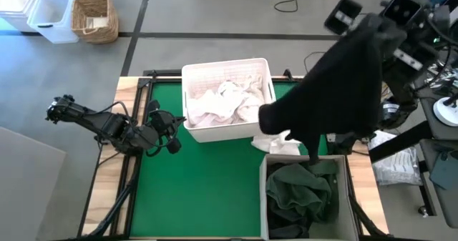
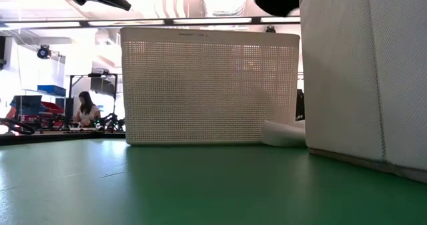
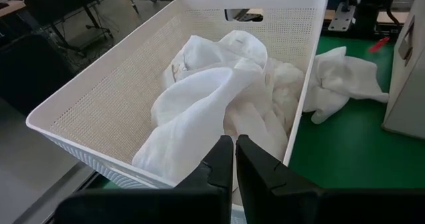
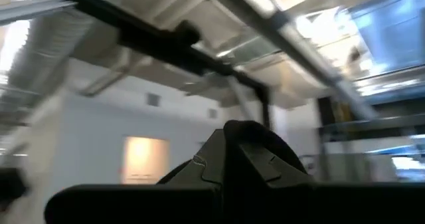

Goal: Pick and place trash into bin
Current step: Put the black cloth into the white fabric storage bin

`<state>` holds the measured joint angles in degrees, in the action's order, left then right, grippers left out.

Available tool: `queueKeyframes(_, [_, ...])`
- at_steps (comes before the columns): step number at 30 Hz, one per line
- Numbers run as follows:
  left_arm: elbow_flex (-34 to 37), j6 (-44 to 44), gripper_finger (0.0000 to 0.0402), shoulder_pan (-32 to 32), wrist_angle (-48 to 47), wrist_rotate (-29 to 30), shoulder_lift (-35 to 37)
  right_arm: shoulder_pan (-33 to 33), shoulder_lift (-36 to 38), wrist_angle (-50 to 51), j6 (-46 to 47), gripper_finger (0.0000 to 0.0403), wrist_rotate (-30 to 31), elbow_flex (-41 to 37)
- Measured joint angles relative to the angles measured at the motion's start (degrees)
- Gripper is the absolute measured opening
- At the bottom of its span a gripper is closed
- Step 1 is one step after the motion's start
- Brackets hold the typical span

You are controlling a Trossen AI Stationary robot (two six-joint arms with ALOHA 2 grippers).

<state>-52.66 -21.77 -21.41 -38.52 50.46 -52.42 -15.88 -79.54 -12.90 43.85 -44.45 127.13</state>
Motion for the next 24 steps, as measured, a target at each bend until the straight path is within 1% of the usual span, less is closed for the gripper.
queueKeyframes(3, [0.0,-0.1,0.0001,0.0,0.0,0.0,0.0,5.6,-0.9,0.2,-1.4,0.0012,1.0,0.7])
queueKeyframes(8, [0.0,-0.3,0.0001,0.0,1.2,0.0,0.0,12.1,-1.1,2.7,-3.5,0.0012,0.9,1.9])
queueKeyframes(11, [0.0,-0.3,0.0001,0.0,2.4,-0.2,0.0,14.4,-0.5,11.0,-7.1,0.0012,0.1,2.0])
queueKeyframes(15, [0.0,-0.3,0.0001,0.0,2.7,-1.6,0.0,16.6,-0.2,24.4,-12.1,0.0012,-3.0,1.9])
queueKeyframes(18, [0.0,-1.0,0.0001,0.0,3.0,-1.9,0.0,19.8,0.2,30.0,-15.8,0.0012,-3.3,1.8])
queueKeyframes(21, [0.0,-2.3,0.0001,0.0,3.1,-1.9,0.0,24.3,0.6,28.4,-17.3,0.0012,-3.3,2.0])
queueKeyframes(24, [0.0,-3.6,0.0001,0.0,3.9,-1.9,0.0,29.0,0.9,26.4,-18.4,0.0012,-2.5,4.0])
